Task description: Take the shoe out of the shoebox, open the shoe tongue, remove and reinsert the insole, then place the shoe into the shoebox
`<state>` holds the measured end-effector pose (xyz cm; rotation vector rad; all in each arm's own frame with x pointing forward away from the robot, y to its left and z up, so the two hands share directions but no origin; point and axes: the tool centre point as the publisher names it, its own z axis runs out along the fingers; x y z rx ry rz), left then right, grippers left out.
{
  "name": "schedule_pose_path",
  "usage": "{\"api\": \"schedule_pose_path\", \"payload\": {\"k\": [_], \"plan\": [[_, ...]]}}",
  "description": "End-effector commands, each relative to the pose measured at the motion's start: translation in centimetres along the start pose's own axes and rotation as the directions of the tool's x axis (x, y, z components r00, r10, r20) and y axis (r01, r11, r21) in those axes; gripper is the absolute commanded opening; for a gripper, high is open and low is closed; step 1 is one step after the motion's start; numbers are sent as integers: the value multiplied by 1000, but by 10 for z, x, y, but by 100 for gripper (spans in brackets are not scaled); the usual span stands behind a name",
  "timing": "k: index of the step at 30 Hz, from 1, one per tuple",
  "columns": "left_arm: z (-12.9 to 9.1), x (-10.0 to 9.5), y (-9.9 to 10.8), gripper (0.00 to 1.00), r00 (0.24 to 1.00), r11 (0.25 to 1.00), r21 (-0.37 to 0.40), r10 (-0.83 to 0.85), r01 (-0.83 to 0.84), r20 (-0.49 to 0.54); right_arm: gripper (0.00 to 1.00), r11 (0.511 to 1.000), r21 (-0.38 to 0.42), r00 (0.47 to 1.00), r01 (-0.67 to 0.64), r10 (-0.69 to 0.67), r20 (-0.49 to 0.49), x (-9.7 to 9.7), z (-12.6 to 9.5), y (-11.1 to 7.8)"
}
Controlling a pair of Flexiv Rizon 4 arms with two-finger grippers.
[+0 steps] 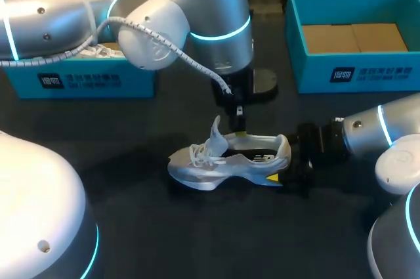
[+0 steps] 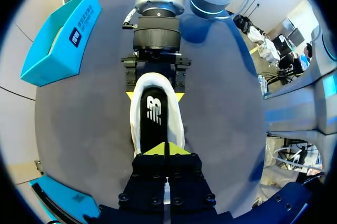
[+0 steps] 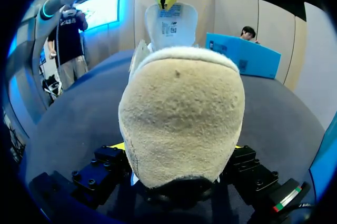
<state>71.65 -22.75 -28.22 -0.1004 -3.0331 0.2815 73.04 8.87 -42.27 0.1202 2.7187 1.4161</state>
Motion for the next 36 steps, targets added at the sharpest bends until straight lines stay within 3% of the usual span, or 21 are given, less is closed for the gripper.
{"api": "schedule_pose_path", "payload": {"k": [1,15,22,36], "plan": [[0,0,1,0,1000,1000,1,0,0,0,0,1000,4,1000,0,0,1,0,0,1],[3,2,3,0,1000,1000,-9,0,0,-1,0,1000,4,1000,0,0,1,0,0,1],[23,1,6,0,1000,999,38,26,-25,-13,0,1000,4,1000,0,0,1,0,0,1],[67,-7,-11,0,990,996,-13,86,-88,-115,0,1000,4,1000,0,0,1,0,0,1]]}}
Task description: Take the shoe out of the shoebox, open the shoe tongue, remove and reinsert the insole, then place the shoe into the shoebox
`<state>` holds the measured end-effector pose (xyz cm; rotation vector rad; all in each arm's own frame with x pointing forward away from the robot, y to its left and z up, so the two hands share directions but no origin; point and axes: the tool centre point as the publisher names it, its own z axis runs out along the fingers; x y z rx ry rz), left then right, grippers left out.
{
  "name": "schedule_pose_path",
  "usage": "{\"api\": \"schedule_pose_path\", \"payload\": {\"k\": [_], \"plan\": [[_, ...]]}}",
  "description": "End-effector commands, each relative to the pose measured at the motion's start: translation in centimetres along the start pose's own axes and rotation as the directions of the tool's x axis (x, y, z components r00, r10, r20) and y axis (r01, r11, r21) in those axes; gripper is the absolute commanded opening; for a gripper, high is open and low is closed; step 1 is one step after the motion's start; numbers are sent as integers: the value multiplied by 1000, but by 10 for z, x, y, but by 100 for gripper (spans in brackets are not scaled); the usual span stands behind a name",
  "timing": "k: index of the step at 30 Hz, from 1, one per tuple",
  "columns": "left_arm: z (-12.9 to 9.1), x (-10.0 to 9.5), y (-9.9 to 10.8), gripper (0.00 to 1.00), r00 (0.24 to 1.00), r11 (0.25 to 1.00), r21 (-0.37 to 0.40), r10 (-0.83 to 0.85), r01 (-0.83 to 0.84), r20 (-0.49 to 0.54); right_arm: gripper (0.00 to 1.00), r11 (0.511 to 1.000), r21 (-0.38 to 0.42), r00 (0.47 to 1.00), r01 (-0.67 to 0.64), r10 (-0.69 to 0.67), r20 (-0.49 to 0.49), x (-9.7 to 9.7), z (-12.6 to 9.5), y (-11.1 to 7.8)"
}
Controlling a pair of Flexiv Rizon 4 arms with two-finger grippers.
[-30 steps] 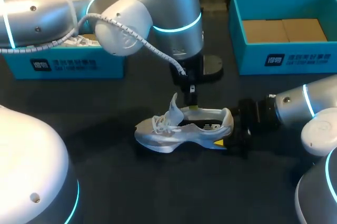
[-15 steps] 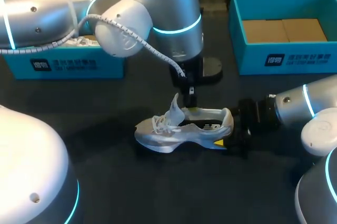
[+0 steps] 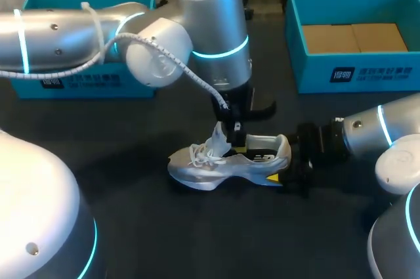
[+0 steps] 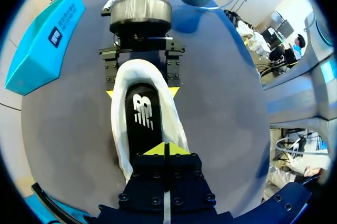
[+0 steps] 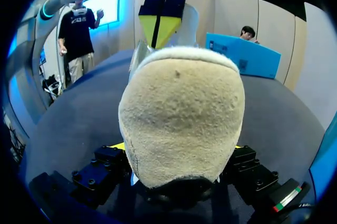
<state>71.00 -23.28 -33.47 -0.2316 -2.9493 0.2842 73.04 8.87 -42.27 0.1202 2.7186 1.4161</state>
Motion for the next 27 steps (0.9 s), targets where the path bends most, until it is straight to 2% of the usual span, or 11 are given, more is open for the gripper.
{"api": "schedule_pose_path", "payload": {"k": [1,9,16,27], "plan": [[15,-12,-16,0,999,1000,-24,5,-6,-33,0,1000,4,1000,0,0,1,0,0,1],[29,-13,-25,0,999,999,-42,21,-23,-49,0,1000,4,1000,0,0,1,0,0,1],[42,-14,-23,0,997,999,-43,23,-26,-70,0,1000,4,1000,0,0,1,0,0,1],[58,-1,-23,0,993,997,-50,54,-60,-106,0,1000,4,1000,0,0,1,0,0,1]]}}
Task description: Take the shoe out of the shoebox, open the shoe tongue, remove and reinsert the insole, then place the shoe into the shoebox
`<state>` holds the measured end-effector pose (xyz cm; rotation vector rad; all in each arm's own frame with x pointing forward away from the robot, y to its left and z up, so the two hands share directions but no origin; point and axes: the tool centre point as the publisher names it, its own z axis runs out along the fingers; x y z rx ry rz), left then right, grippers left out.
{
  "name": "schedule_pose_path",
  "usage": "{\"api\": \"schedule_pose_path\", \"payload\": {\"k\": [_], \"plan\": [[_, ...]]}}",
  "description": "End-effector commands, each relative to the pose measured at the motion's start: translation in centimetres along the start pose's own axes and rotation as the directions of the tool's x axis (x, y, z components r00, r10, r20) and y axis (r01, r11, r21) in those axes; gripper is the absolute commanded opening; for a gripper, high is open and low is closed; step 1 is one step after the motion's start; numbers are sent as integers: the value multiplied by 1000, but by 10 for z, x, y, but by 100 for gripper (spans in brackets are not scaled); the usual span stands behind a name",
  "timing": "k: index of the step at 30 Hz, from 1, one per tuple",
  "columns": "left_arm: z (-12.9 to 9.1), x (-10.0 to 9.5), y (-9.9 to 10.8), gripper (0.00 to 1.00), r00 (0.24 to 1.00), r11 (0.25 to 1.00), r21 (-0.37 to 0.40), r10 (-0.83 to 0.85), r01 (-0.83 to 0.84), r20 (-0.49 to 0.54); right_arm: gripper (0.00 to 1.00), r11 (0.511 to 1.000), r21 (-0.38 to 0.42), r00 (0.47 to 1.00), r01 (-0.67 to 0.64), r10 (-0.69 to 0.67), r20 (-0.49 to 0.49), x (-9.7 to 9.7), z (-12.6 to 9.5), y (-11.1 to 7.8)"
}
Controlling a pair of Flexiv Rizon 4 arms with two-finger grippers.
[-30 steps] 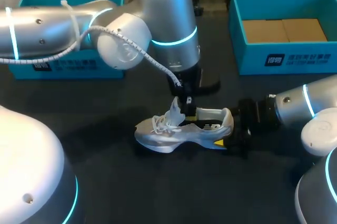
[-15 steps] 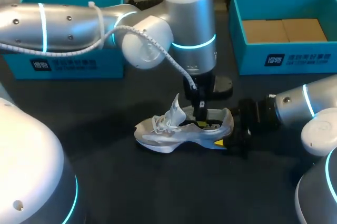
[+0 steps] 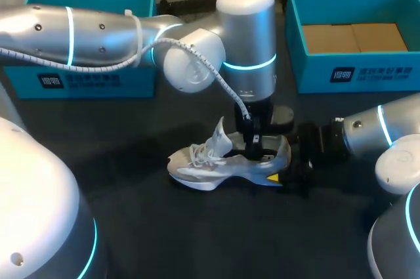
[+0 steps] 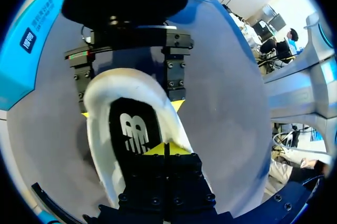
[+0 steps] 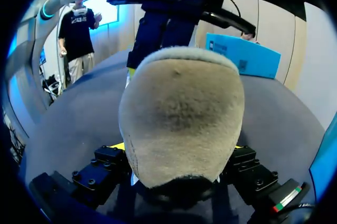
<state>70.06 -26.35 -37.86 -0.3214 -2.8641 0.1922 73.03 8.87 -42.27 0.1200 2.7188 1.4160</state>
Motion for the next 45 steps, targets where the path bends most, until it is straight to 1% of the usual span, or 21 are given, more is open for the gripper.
{"api": "schedule_pose_path", "payload": {"k": [1,9,11,14,18,20,23,24,28,30,33,39,41,42,45], "plan": [[10,1,-1,0,1000,1000,4,8,-8,-25,0,1000,4,1000,0,0,2,0,0,1],[19,2,4,0,999,1000,7,13,-13,-46,0,1000,4,1000,0,0,2,0,0,1],[20,1,5,2,999,1000,6,12,-12,-48,0,1000,4,1000,0,0,2,0,0,1],[22,-1,5,9,999,1000,5,16,-16,-45,0,1000,4,1000,0,0,2,0,0,1],[21,-3,6,27,999,1000,3,16,-16,-35,0,1000,4,1000,0,0,2,0,0,1],[20,-4,7,31,999,1000,4,14,-14,-32,0,1000,4,1000,0,0,2,0,0,1],[20,-4,8,35,1000,1000,1,14,-14,-24,0,1000,4,1000,0,0,2,0,0,1],[21,-5,8,34,1000,1000,-2,16,-16,-20,0,1000,4,1000,0,0,2,0,0,1],[28,-9,8,35,999,999,-7,32,-32,-12,0,1000,4,1000,0,0,2,0,0,1],[34,-13,9,38,999,999,-13,39,-39,-8,0,1000,4,1000,0,0,2,0,0,1],[37,-15,10,38,999,999,-12,50,-50,0,0,1000,4,1000,0,0,2,0,0,1],[45,-16,15,44,994,997,-2,81,-81,79,0,1000,4,1000,0,0,2,0,0,1],[48,-17,16,47,990,996,-12,87,-87,113,0,1000,4,1000,0,0,2,0,0,1],[49,-17,16,54,987,996,-14,91,-90,131,0,1000,4,1000,0,0,2,0,0,1],[53,-20,16,55,981,995,-32,97,-93,165,0,1000,4,1000,0,0,2,0,0,1]]}}
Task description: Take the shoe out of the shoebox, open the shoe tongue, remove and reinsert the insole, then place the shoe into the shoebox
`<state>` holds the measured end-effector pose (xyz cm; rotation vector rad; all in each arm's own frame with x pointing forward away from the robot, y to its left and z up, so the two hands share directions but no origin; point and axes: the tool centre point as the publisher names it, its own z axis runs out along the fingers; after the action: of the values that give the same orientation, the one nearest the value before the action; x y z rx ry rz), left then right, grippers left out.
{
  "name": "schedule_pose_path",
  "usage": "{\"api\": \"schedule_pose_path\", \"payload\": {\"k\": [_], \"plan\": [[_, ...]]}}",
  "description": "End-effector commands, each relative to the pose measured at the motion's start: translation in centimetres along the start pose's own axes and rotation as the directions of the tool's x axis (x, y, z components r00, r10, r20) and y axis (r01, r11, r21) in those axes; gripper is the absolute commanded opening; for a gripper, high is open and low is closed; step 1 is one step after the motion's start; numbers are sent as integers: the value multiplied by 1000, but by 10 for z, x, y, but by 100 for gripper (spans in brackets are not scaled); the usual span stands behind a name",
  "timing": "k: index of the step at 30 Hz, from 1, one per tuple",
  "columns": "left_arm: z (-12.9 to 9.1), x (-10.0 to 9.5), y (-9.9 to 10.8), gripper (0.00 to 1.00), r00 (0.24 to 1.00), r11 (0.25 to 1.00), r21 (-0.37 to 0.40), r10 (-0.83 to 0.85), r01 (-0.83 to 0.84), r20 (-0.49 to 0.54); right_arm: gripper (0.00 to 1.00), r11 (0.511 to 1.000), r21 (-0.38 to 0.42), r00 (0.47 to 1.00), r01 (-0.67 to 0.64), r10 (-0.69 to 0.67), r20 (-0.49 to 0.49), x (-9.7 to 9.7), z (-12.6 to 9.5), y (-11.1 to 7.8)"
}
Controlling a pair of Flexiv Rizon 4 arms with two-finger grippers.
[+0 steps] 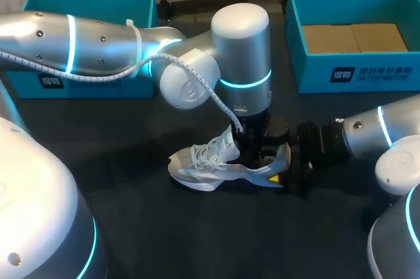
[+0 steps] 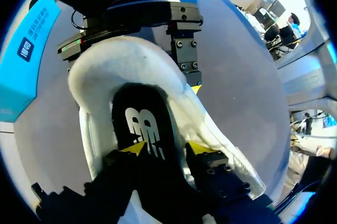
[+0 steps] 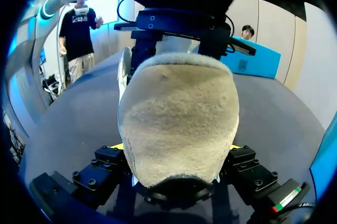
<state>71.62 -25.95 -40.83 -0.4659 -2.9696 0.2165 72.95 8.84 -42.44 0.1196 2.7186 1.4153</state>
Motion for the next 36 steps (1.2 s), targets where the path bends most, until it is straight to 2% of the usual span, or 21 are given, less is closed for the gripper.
{"api": "schedule_pose_path", "payload": {"k": [1,4,6,7,10,12,15,24,31,36], "plan": [[30,3,4,56,998,1000,-19,0,1,55,0,1000,4,1000,-1,1,1,-1,-1,2],[36,-2,4,70,997,999,-49,4,0,83,0,1000,4,1000,-1,1,1,-1,-1,2],[40,-5,4,65,996,999,-54,5,0,92,0,1000,4,1000,-1,1,1,-1,-1,2],[43,-7,5,46,995,998,-63,4,2,96,0,1000,4,1000,-1,1,1,-1,-1,2],[45,-11,6,31,994,997,-75,-1,10,112,0,1000,4,1000,-1,1,1,-1,-1,2],[46,-12,7,14,993,997,-74,-4,13,120,0,1000,4,1000,-1,1,1,-1,-1,2],[46,-14,9,0,991,997,-77,-7,17,130,0,1000,4,1000,-1,1,1,-1,-1,2],[39,-20,17,0,988,996,-84,-14,27,153,0,1000,4,1000,-1,1,1,-1,-1,2],[14,-14,21,0,985,997,-62,-29,40,172,0,1000,4,1000,-1,1,1,-1,-1,2],[-1,-7,20,0,988,998,-43,-31,38,149,0,1000,4,1000,-1,1,1,-1,-1,2]]}}
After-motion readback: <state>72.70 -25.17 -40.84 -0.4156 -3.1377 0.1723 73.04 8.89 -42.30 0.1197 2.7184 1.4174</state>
